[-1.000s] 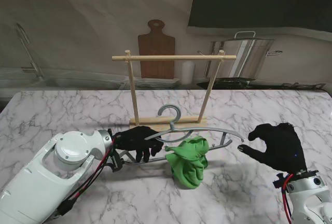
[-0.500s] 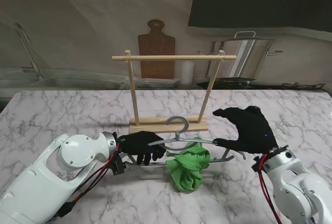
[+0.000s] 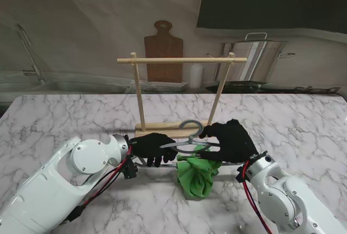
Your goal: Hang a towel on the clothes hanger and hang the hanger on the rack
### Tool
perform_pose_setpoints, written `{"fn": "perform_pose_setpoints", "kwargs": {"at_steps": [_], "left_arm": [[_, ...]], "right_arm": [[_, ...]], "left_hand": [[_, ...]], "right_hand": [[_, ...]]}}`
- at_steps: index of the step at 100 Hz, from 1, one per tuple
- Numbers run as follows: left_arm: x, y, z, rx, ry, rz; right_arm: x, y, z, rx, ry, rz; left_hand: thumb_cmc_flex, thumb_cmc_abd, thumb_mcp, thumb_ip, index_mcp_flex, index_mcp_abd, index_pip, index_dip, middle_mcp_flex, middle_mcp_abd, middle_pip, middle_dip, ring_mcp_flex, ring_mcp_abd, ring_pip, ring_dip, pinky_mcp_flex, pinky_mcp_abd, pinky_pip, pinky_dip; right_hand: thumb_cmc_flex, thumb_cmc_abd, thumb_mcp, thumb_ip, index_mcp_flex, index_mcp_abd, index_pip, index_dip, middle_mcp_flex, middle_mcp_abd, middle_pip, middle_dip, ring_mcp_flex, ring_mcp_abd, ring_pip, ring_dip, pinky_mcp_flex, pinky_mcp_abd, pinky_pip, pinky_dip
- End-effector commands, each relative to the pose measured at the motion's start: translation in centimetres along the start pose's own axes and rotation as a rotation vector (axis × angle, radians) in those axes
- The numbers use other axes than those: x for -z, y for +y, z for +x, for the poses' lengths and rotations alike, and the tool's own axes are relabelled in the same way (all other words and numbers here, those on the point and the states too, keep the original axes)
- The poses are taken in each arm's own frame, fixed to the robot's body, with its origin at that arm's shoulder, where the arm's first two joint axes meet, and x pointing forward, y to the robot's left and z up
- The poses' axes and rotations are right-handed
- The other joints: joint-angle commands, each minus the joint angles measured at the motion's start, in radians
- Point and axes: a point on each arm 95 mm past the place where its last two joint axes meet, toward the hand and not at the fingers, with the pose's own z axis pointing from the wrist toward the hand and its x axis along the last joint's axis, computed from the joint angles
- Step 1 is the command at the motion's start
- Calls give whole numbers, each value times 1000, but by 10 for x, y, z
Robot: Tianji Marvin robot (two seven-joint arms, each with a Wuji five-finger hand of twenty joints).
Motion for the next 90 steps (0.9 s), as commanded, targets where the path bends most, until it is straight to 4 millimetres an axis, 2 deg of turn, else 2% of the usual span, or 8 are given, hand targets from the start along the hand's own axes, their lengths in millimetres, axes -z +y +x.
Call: {"fn": "perform_pose_setpoints", "kwargs": {"at_steps": [1,29,40,46,59,68,80,90], "left_arm": [[-2,2,2,2,4,-9],[-3,1,3,-35,-7,-15],[-5,1,4,-39,-13,-12],[-5,2,4,-36,-17,-9],[-6,3,4,-32,-19,-8],[-6,3,4,-31,-19,-6],[-7,3,5,-34,-18,3],[-8,2,5,-40,-17,20]], "right_arm": [[0,-7,0,4,-6,27],[-6,-19,9,-12,3,50],[-9,-24,13,-44,2,38],[-10,-26,15,-47,4,38],[-13,-30,17,-57,6,51],[-13,-31,17,-50,16,65],[-14,-31,16,-40,51,66],[-14,-30,14,-27,67,53]], "left_hand": [[81,71,65,7,15,-8,24,11,44,-28,31,1,18,52,7,9,14,-47,73,0],[81,69,65,7,14,-6,25,7,45,-29,32,-1,21,51,8,10,18,-47,75,0],[81,68,65,7,12,-3,25,5,45,-28,33,-2,22,51,8,10,18,-48,75,0],[81,67,66,7,12,-1,24,3,46,-27,34,-2,22,53,8,10,18,-46,75,-1],[81,68,66,7,12,-1,24,1,47,-27,33,-3,22,51,8,10,19,-48,76,-1],[81,68,66,7,12,-1,24,0,47,-27,33,-4,22,52,9,10,19,-46,76,-1],[81,67,65,7,11,-2,24,-2,46,-29,32,-5,21,50,8,10,19,-49,75,-2],[81,68,62,6,9,-4,17,-8,42,-28,20,-13,17,51,7,10,14,-49,73,-3]], "right_hand": [[15,-22,22,7,26,-25,25,22,21,-7,27,15,33,-11,31,23,4,-13,22,18],[50,6,98,-6,123,-80,69,33,130,-18,98,84,109,-28,121,69,0,4,19,12],[75,44,127,-21,158,-120,201,94,190,-30,176,151,137,-35,166,91,10,7,25,10],[153,56,97,-81,146,-159,321,46,217,-43,211,188,152,-41,191,98,16,8,30,6],[275,74,123,-108,135,-226,473,29,258,-58,282,239,181,-51,256,125,28,7,41,6],[301,75,156,-132,146,-234,515,30,291,-20,354,284,224,-60,362,170,54,2,61,14],[318,-39,264,-144,204,-199,521,14,378,81,426,285,341,-63,458,187,161,-44,128,30],[323,-105,334,-151,246,-173,503,13,433,125,462,275,442,-56,497,196,254,-66,187,27]]}}
